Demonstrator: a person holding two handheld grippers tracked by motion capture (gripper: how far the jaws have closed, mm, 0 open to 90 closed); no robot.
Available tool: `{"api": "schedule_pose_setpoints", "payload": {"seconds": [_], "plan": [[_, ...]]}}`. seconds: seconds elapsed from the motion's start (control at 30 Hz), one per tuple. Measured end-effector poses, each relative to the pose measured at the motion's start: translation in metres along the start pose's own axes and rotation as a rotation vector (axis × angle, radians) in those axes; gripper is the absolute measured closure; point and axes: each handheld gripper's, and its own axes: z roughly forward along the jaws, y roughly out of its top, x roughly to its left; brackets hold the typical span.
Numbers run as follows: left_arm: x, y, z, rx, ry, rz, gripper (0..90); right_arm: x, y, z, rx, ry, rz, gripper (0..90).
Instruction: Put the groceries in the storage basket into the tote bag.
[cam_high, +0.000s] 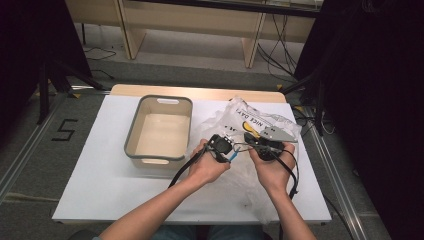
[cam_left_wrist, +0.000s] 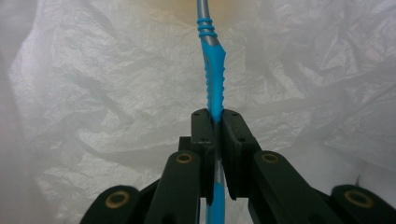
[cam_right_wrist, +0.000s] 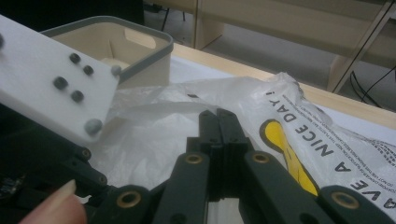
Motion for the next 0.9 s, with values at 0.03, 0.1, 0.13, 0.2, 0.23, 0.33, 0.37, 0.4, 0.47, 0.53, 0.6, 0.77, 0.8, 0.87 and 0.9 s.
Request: {"api": "schedule_pose_setpoints", "payload": {"seconds": [0.03, 0.1, 0.13, 0.2, 0.23, 0.33, 0.37, 0.4, 0.47, 0.53, 0.6, 0.77, 0.8, 0.87, 0.9], "plan": [[0.000, 0.001, 0.001, 0.002, 0.007, 0.003, 83.8, 0.000, 0.000, 0.000, 0.000, 0.000, 0.000, 90.0], [-0.001, 0.003, 0.002, 0.000, 0.013, 0.004, 83.8, 0.000, 0.000, 0.000, 0.002, 0.003, -0.001, 90.0], [-0.001, 0.004, 0.003, -0.008, 0.016, 0.003, 83.8, 0.000, 0.000, 0.000, 0.002, 0.002, 0.000, 90.0], [-0.002, 0.006, 0.003, -0.017, 0.025, 0.008, 83.8, 0.000, -0.001, 0.001, 0.003, 0.002, 0.001, 90.0], [-0.003, 0.007, 0.003, -0.023, 0.027, 0.012, 83.8, 0.000, -0.001, 0.001, 0.004, 0.004, 0.001, 90.0], [-0.005, 0.009, 0.005, -0.049, 0.031, 0.020, 83.8, 0.000, -0.001, 0.001, 0.009, 0.003, 0.001, 90.0], [-0.005, 0.009, 0.007, -0.057, 0.034, 0.020, 83.7, 0.000, -0.001, 0.001, 0.010, 0.003, 0.001, 90.0], [-0.005, 0.010, 0.008, -0.068, 0.035, 0.021, 83.7, 0.000, -0.001, 0.001, 0.012, 0.003, 0.001, 90.0], [-0.006, 0.010, 0.010, -0.085, 0.035, 0.029, 83.7, -0.001, -0.002, 0.002, 0.011, 0.006, 0.002, 90.0], [-0.006, 0.011, 0.013, -0.110, 0.039, 0.031, 83.7, 0.000, -0.002, 0.002, 0.017, 0.006, 0.005, 90.0], [-0.007, 0.012, 0.015, -0.135, 0.042, 0.029, 83.6, -0.001, -0.003, 0.002, 0.018, 0.005, 0.007, 90.0], [-0.008, 0.013, 0.020, -0.171, 0.053, 0.044, 83.5, -0.002, -0.003, 0.002, 0.017, 0.007, 0.011, 90.0], [-0.008, 0.013, 0.021, -0.173, 0.056, 0.043, 83.5, -0.002, -0.003, 0.002, 0.018, 0.007, 0.012, 90.0], [-0.008, 0.013, 0.023, -0.180, 0.060, 0.045, 83.5, -0.003, -0.004, 0.002, 0.019, 0.005, 0.014, 90.0], [-0.008, 0.013, 0.025, -0.188, 0.063, 0.052, 83.5, -0.003, -0.004, 0.002, 0.019, 0.006, 0.014, 90.0]]}}
